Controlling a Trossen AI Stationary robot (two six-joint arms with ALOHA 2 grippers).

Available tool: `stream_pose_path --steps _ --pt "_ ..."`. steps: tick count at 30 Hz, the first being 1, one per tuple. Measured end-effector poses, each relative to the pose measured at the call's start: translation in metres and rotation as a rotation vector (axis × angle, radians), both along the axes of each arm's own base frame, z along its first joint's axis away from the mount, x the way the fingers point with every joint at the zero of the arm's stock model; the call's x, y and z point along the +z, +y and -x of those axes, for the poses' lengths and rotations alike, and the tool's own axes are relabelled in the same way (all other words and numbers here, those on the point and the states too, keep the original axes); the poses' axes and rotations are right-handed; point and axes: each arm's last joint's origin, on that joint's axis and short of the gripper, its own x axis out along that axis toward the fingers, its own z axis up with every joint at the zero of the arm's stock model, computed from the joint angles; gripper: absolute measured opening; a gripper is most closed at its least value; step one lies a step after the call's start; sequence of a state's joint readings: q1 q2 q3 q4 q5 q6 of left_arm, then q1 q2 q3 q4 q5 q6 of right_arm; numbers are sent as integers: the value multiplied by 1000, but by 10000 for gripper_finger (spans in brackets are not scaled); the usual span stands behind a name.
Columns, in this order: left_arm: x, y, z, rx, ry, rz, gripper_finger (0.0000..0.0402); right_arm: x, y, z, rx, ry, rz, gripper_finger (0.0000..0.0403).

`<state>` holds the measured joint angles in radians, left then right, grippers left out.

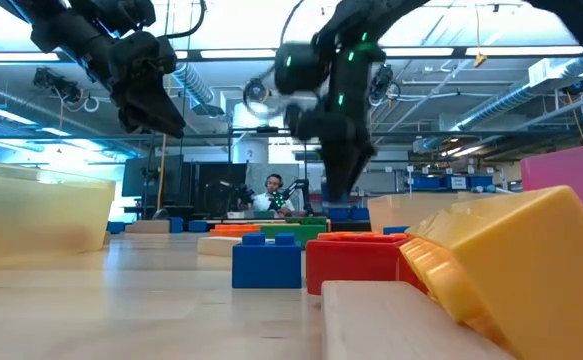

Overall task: Sort blocks by size
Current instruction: Put the small blue game piece into the red bin

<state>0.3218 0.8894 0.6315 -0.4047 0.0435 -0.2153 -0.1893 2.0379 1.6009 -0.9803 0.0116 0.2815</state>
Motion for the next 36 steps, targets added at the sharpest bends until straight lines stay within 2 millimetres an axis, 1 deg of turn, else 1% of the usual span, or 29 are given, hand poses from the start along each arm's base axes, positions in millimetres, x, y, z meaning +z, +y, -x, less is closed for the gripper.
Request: stream_pose_path --steps 3,6,9,11,13,16,20,25,31,36 --pt "2 1 -2 13 -22 -19 153 30 13 8 -64 -64 0 105" --pt "5 2 -3 24 -51 -37 153 63 34 20 -140 -144 -13 105" --pt "7 3 -5 25 -82 -48 153 95 59 37 -231 -210 5 105" --pt "9 3 -6 26 -102 -54 153 112 78 53 -291 -226 11 105" --pt "11 3 -7 25 -122 -60 153 123 97 69 -355 -207 8 105" --pt "13 3 -8 26 -143 -67 153 130 129 92 -452 -147 -7 105" --pt "13 3 -8 25 -146 -68 153 129 173 116 -549 -60 -7 107" --pt "13 3 -8 25 -146 -68 153 114 221 138 -616 18 -34 107" --pt "13 3 -8 25 -146 -68 153 88 257 171 -682 183 -51 107" --pt "14 4 -8 25 -155 -71 154 58 277 189 -619 312 -119 107"
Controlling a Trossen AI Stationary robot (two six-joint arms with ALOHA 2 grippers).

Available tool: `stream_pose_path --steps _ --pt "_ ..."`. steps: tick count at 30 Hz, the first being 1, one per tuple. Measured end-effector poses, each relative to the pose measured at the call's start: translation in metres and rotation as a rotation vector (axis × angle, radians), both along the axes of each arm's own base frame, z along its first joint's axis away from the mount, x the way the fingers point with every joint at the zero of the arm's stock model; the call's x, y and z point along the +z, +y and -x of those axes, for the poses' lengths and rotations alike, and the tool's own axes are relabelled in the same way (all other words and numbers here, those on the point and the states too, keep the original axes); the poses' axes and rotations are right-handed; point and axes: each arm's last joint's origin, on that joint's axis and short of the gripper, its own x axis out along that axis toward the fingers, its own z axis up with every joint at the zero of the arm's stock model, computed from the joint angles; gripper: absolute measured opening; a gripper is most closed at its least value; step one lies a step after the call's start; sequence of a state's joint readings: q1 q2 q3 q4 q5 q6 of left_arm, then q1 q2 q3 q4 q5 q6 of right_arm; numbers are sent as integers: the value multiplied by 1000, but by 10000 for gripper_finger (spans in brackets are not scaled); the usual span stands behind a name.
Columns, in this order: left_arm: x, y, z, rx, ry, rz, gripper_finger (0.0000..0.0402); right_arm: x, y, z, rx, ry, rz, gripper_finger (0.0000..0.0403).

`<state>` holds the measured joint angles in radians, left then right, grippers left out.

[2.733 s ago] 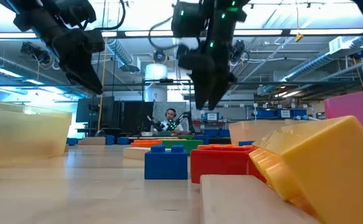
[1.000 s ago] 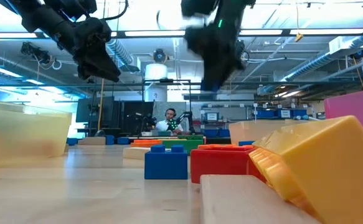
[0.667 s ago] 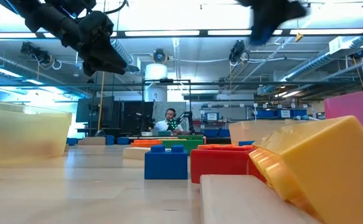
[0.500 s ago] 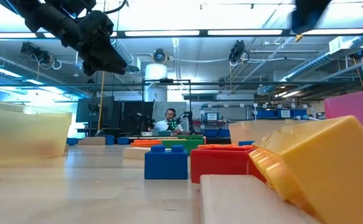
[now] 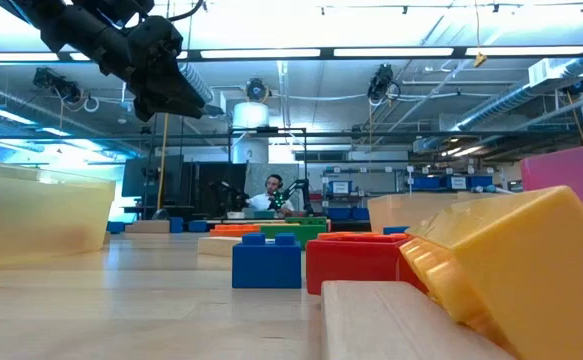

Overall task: Sort blocks by size
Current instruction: Put the small blue game piece into the red bin

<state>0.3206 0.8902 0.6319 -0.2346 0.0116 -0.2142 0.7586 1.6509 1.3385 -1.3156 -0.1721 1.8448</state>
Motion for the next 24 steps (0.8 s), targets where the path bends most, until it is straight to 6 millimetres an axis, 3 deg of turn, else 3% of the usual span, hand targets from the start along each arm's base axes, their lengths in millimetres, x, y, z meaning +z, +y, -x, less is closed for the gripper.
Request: stream_pose_path --steps 10,21,24 --pt "1 0 -1 4 -16 2 154 -56 11 20 82 40 -127 107" --pt "1 0 -1 26 -29 43 153 -88 6 32 125 35 -135 107" --pt "1 0 -1 34 -34 57 154 -90 6 31 116 18 -139 124"
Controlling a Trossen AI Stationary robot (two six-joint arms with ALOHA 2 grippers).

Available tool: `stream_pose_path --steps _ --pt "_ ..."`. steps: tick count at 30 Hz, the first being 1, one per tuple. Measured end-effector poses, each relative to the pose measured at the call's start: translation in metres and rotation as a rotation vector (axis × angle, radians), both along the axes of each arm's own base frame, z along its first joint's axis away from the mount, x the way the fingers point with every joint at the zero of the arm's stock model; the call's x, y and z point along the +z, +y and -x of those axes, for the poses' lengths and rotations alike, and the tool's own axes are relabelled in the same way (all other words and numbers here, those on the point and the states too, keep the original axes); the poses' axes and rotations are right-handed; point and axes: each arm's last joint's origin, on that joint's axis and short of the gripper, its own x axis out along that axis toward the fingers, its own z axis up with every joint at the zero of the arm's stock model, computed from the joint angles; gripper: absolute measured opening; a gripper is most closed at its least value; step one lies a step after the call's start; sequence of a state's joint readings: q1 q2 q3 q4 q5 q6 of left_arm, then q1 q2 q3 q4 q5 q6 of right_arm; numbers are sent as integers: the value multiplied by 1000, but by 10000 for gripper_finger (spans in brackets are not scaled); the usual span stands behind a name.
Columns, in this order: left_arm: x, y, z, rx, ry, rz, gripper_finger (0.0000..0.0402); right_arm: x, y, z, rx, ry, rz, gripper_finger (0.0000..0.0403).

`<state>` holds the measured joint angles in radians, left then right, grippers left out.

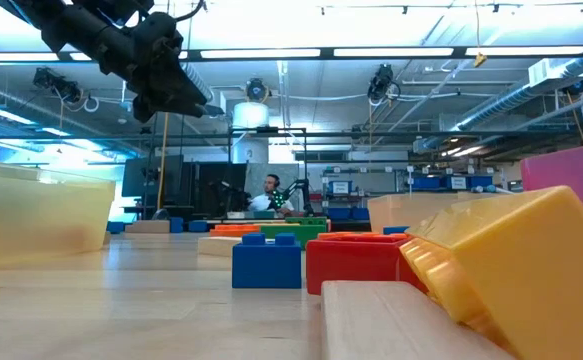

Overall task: Sort blocks by size
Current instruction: Put the small blue game piece into the red bin

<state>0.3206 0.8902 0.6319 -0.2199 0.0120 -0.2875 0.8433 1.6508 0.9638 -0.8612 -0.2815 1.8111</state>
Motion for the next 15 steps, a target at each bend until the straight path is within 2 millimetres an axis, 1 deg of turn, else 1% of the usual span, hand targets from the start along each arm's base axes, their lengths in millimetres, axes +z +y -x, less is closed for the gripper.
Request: stream_pose_path --steps 3,10,12,15 --pt "0 0 0 40 -19 74 154 1 0 -1 -1 -25 17 157" --pt "0 0 0 40 -22 74 154 5 4 1 21 -27 12 225" --pt "0 0 0 40 -21 74 154 9 7 2 31 -20 11 238" --pt "0 0 0 40 -21 73 154 23 11 2 42 -7 26 252"
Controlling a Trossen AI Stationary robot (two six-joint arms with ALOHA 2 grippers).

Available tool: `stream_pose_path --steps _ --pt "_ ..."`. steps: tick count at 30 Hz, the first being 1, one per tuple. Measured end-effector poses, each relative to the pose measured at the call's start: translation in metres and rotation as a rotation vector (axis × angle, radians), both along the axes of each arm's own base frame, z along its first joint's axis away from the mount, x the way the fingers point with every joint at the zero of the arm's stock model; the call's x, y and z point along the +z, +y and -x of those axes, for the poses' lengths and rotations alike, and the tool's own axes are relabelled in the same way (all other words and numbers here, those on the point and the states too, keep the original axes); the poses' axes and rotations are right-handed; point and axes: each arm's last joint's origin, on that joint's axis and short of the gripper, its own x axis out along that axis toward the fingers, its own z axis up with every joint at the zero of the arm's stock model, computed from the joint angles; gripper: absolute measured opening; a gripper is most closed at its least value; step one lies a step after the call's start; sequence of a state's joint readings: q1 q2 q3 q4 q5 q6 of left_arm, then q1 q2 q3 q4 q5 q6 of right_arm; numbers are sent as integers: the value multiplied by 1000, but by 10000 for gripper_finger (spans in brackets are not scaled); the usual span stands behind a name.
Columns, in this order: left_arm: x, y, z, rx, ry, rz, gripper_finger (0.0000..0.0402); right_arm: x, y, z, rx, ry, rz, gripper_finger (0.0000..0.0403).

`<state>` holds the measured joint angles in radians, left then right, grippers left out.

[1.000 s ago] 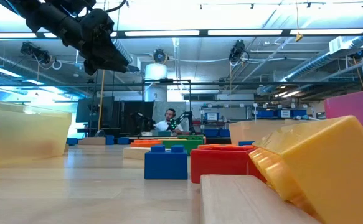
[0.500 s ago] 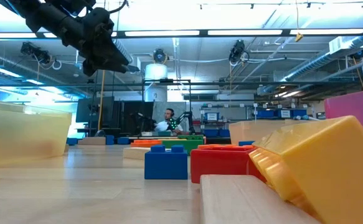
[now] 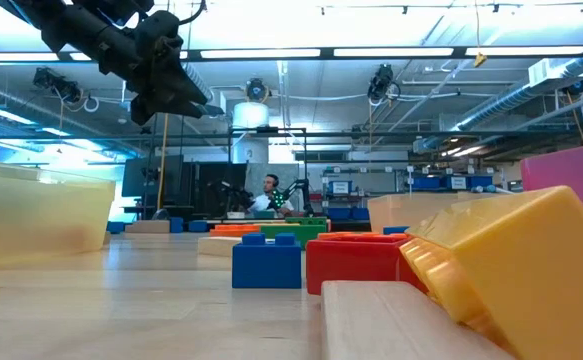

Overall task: Sort blocks by size
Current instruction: Put the small blue game piece into the red bin

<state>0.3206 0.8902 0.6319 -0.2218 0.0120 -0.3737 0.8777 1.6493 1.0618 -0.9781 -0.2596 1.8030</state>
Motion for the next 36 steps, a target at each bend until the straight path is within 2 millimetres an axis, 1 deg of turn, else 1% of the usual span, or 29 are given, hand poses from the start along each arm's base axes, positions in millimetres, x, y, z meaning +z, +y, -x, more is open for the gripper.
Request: stream_pose_path --steps 3,7,11,14,16,19,25,28,31,33,36 --pt "0 0 0 0 0 -1 154 22 3 -1 20 -17 59 256" --pt "0 0 0 13 2 -9 154 60 1 -7 81 -107 187 252" --pt "0 1 0 24 4 -15 154 92 -10 -19 163 -227 312 244" --pt "0 1 0 25 4 -15 154 107 -22 -32 233 -295 383 242" --pt "0 1 0 25 4 -16 154 110 -33 -43 280 -313 406 242" --pt "0 1 0 26 4 -15 154 110 -50 -61 380 -320 403 244" --pt "0 1 0 26 4 -15 154 112 -80 -103 612 -472 435 243" --pt "0 1 0 26 4 -15 154 112 -92 -117 788 -518 450 243" --pt "0 1 0 26 4 -15 154 109 -100 -127 985 -543 456 243" --pt "0 1 0 26 4 -15 154 108 -105 -134 1028 -575 456 242" --pt "0 1 0 26 4 -15 154 102 -116 -140 1005 -591 431 242"
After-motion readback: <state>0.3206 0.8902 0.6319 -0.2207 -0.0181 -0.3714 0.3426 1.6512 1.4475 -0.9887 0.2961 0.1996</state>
